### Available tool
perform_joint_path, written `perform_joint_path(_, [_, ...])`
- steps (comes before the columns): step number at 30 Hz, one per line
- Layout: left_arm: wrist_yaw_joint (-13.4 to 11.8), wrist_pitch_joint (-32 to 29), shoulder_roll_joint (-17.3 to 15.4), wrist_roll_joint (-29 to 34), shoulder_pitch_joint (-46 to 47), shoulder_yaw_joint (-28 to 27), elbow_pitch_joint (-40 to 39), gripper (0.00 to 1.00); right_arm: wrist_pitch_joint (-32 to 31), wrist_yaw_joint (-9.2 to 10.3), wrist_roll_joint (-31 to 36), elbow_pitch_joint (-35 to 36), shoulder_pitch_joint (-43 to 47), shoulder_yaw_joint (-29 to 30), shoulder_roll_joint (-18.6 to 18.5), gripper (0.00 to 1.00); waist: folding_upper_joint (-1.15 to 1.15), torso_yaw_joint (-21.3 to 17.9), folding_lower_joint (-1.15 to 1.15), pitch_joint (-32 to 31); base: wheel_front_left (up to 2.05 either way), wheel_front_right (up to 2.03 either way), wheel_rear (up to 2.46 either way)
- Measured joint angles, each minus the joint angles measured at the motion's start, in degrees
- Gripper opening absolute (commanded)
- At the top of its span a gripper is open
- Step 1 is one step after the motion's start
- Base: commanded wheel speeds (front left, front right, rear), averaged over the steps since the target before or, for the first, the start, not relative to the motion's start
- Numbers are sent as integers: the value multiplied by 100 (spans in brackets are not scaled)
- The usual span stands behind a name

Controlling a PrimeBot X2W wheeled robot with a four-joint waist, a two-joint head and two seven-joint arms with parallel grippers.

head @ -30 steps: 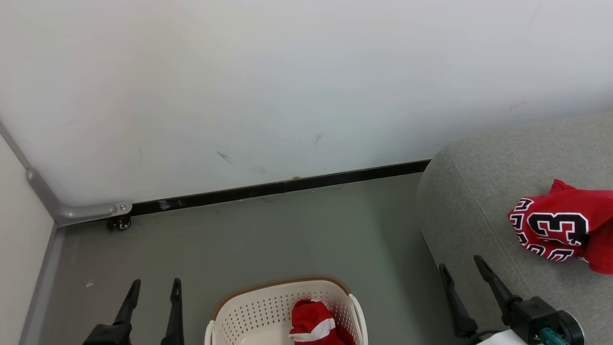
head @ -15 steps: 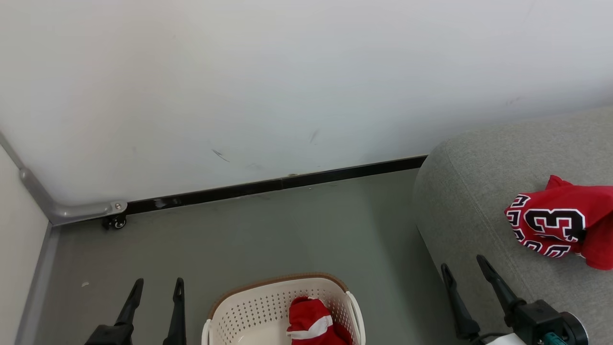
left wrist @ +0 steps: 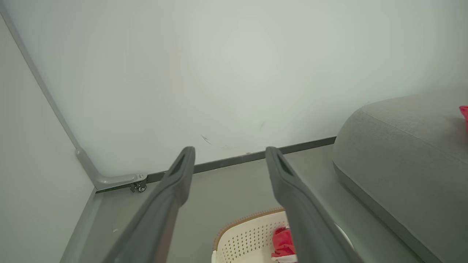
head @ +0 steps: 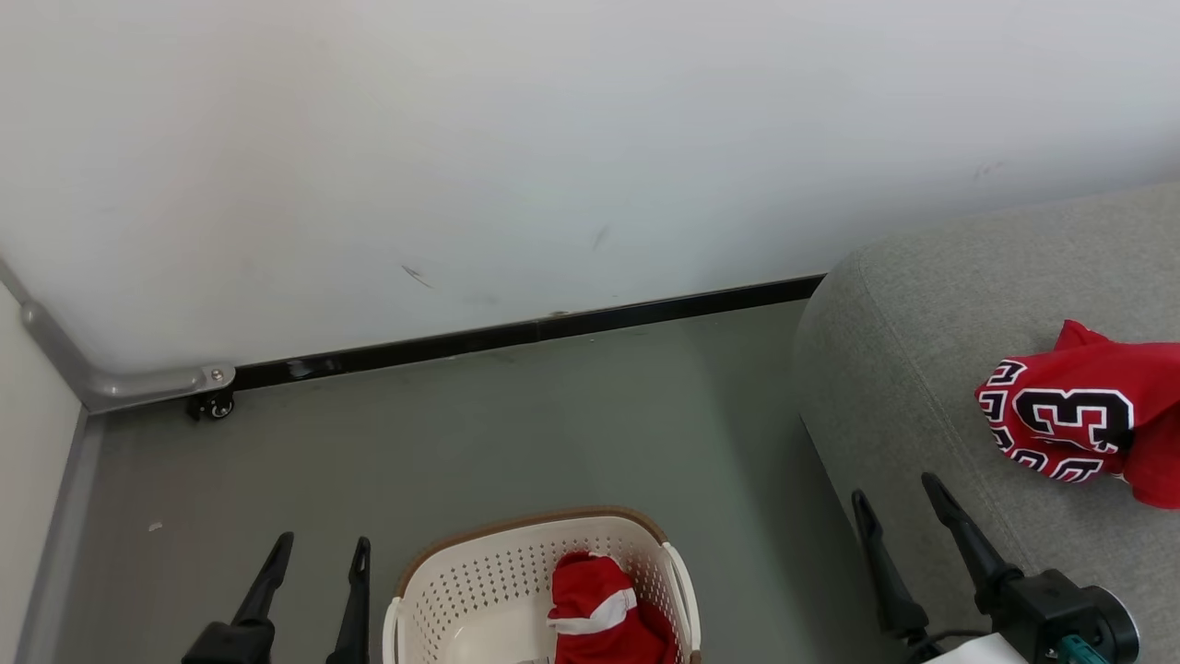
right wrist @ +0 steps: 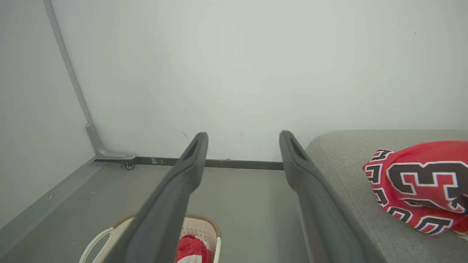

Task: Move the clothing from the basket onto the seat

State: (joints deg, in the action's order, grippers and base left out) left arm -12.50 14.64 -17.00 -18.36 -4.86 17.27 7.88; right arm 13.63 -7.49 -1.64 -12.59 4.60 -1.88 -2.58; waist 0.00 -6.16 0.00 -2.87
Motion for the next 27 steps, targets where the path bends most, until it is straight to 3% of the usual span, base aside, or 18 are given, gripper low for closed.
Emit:
perform_joint_path(14, [497, -3, -18, 307, 734, 608, 359, 100, -38, 0, 125, 313, -75, 338, 11, 100, 0, -133, 0, 432, 0, 0, 0])
perform_joint_path(27, [803, -138, 108, 576, 1530, 959, 823, 100, -53, 0, 102, 556, -285, 505, 14, 100, 0, -336, 0, 1042, 0, 0, 0])
